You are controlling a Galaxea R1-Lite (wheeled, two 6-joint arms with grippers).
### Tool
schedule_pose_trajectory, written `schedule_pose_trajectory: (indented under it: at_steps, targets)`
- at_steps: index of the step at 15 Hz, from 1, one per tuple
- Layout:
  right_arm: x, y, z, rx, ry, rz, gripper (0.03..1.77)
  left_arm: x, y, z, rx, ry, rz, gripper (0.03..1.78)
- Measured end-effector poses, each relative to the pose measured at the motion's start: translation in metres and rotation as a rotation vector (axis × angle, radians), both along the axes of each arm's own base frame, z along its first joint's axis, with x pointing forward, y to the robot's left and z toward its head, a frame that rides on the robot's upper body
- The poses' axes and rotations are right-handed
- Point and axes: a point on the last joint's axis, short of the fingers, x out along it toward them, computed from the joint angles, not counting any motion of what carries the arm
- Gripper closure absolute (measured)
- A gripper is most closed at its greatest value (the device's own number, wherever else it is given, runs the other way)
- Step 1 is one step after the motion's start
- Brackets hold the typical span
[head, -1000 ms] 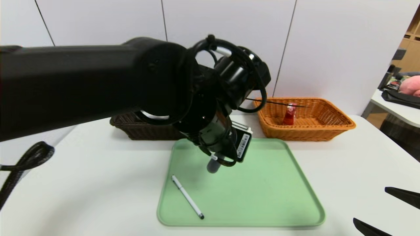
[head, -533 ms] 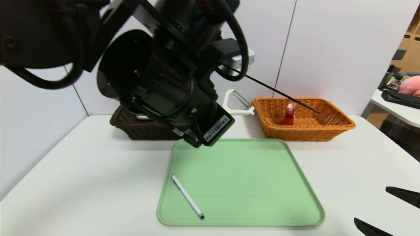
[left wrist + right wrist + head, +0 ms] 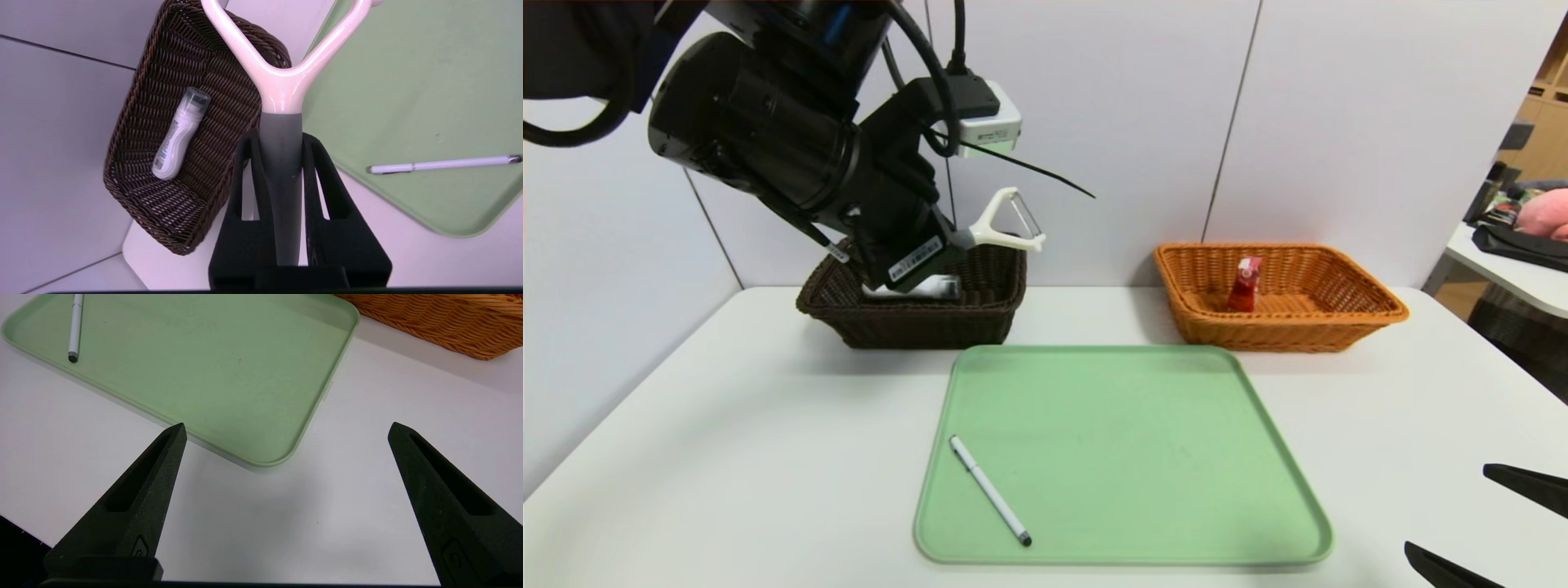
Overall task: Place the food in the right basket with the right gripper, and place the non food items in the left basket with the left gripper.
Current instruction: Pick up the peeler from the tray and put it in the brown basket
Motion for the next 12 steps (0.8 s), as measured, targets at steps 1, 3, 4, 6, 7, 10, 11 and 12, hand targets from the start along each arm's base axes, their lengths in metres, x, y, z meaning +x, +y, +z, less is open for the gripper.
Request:
schedule_pose_trajectory:
  at_steps: [1,3,4,6,7,10,11,12]
  targets:
    - [0.000,0.000,0.000,0.000,0.000,0.000,0.10,0.006,0.006,-0.001,0.029,-0.011,-0.028,1.57]
    - [0.000,0.000,0.000,0.000,-0.001,0.000,0.10,0.020,0.015,-0.007,0.085,-0.026,-0.063,1.57]
    - [0.000,0.000,0.000,0.001,-0.001,0.000,0.10,0.027,0.020,-0.010,0.102,-0.028,-0.066,1.57]
    - [0.000,0.000,0.000,0.002,-0.002,-0.002,0.10,0.046,0.026,-0.017,0.123,-0.052,-0.059,1.57]
    - [0.000,0.000,0.001,0.003,-0.004,-0.002,0.10,0.056,0.028,-0.021,0.119,-0.067,-0.050,1.57]
    - [-0.001,-0.001,0.001,0.006,-0.008,-0.003,0.10,0.080,0.038,-0.034,0.143,-0.079,-0.070,1.57]
    - [-0.002,-0.001,0.000,0.007,-0.008,-0.004,0.10,0.085,0.041,-0.039,0.160,-0.076,-0.073,1.57]
    - [-0.002,-0.001,0.001,0.008,-0.009,-0.004,0.10,0.091,0.044,-0.043,0.181,-0.073,-0.076,1.57]
